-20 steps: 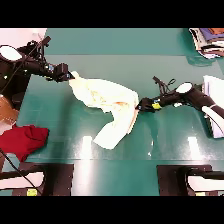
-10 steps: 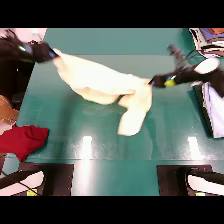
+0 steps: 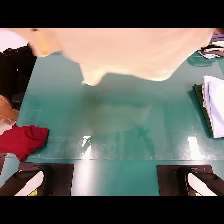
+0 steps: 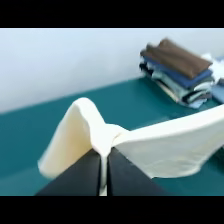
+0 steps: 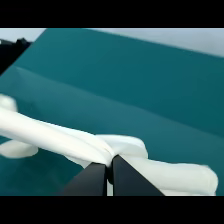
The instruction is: Fold the shirts.
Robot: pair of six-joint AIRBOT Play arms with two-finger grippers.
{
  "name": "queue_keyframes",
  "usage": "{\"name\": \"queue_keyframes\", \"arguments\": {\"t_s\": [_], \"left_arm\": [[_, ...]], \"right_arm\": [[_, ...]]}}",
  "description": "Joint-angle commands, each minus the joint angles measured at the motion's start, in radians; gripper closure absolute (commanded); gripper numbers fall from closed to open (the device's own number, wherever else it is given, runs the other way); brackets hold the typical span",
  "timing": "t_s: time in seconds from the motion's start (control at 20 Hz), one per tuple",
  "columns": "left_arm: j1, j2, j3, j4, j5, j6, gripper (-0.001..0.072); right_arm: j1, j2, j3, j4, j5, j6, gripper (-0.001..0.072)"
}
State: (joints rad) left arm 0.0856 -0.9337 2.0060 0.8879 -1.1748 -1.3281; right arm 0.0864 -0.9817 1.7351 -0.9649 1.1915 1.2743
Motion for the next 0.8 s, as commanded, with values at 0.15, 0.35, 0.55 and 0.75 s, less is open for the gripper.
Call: {"name": "queue_keyframes", "arguments": {"t_s": [0.15, 0.35, 0.55, 0.75], "left_arm": [[0.001, 0.05, 0.064, -0.004, 0.009, 0.001, 0.0684], [0.001, -0.039, -0.042, 0.074, -0.008, 0.0, 0.0684], [0.001, -0.267, -0.166, 0.097, -0.142, -0.003, 0.0683], [0.001, -0.553, -0.27, 0.096, -0.148, -0.003, 0.0683]], "right_arm": [[-0.088, 0.051, 0.205, -0.007, 0.104, 0.061, 0.0697], [-0.067, -0.09, 0.22, -0.031, 0.263, 0.187, 0.0697], [0.051, -0.267, 0.008, -0.135, 0.302, 0.247, 0.0697], [0.135, -0.473, -0.207, -0.138, 0.117, 0.235, 0.0697]]}}
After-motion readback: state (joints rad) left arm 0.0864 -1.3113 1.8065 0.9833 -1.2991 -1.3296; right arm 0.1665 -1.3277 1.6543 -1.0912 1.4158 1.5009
